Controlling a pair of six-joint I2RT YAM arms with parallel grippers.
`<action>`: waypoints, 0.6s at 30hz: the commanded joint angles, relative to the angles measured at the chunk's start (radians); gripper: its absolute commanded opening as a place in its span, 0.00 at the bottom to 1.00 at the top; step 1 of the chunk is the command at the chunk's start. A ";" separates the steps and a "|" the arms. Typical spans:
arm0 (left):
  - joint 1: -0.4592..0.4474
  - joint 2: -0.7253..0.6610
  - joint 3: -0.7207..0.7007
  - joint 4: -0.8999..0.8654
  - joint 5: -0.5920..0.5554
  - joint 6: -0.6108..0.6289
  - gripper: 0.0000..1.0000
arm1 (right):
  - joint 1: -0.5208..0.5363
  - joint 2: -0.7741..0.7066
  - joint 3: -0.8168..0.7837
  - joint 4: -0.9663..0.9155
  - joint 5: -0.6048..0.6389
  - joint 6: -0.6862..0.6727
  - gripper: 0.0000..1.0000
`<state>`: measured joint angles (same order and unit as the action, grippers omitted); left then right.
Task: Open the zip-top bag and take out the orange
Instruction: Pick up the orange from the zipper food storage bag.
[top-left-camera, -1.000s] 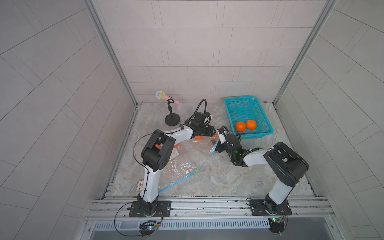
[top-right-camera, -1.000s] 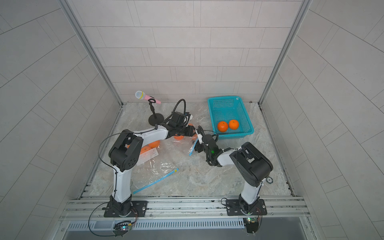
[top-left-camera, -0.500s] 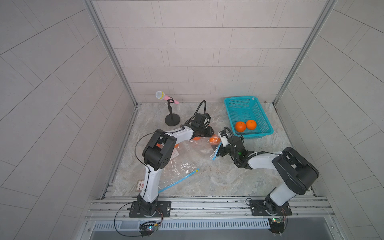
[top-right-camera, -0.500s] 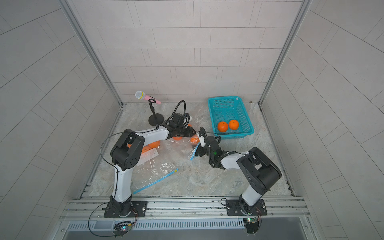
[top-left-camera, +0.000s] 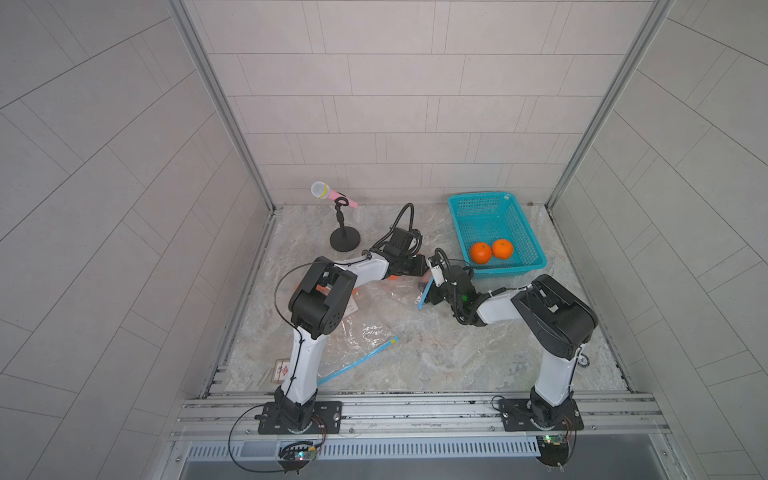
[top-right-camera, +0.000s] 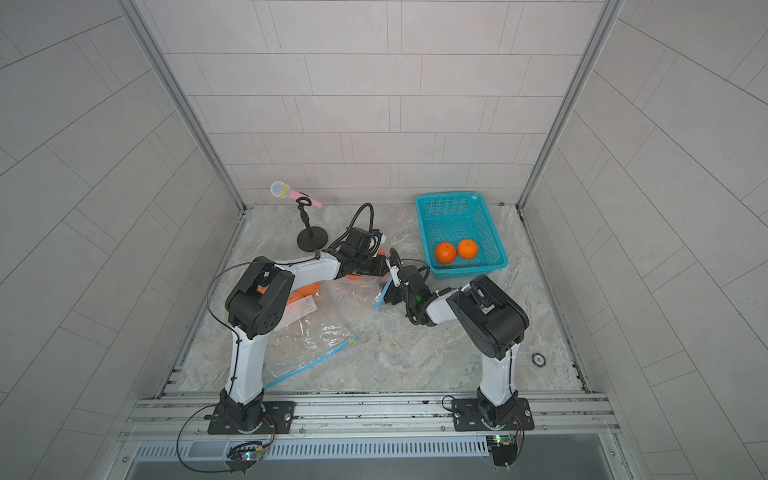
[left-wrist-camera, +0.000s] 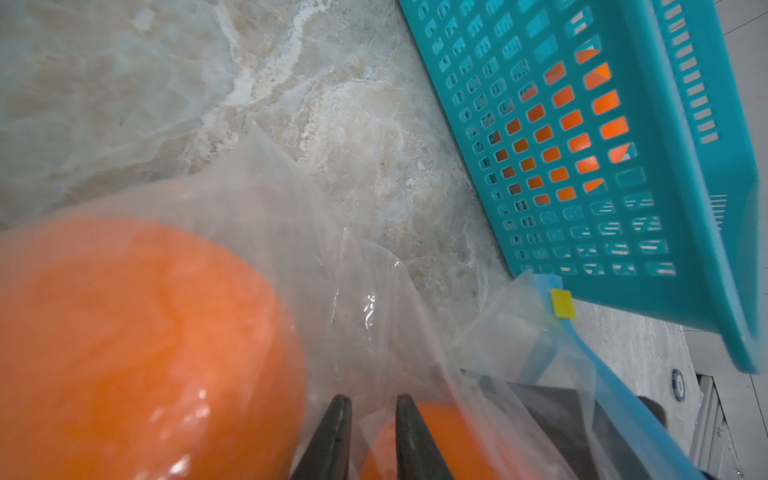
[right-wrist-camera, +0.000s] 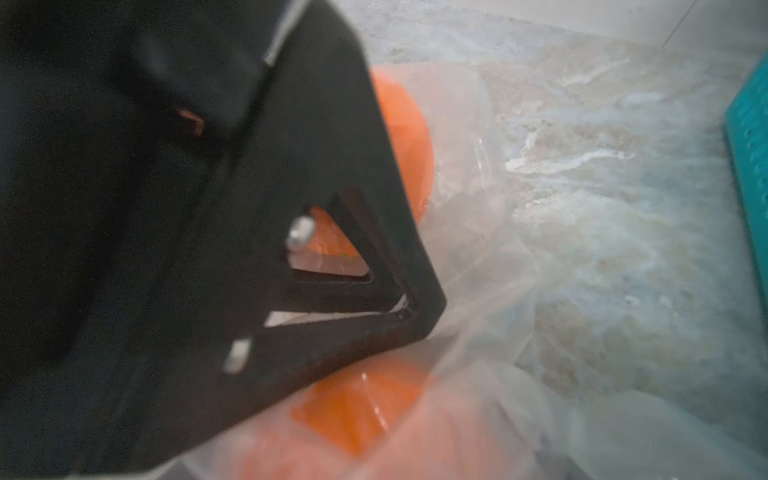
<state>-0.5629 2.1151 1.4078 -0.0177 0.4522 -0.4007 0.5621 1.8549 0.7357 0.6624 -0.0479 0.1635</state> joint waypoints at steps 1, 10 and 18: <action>-0.005 0.005 -0.023 -0.089 -0.032 0.009 0.29 | -0.003 -0.053 -0.026 -0.056 -0.024 0.008 0.76; 0.019 -0.011 -0.047 -0.050 -0.124 -0.051 0.32 | 0.001 -0.395 -0.168 -0.206 -0.194 0.141 0.69; 0.011 0.014 -0.054 -0.029 -0.113 -0.074 0.32 | 0.033 -0.507 -0.333 -0.079 -0.205 0.132 0.70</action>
<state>-0.5964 2.0815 1.3922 -0.0017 0.4904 -0.4644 0.5774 1.4124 0.4717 0.5262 -0.2142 0.2813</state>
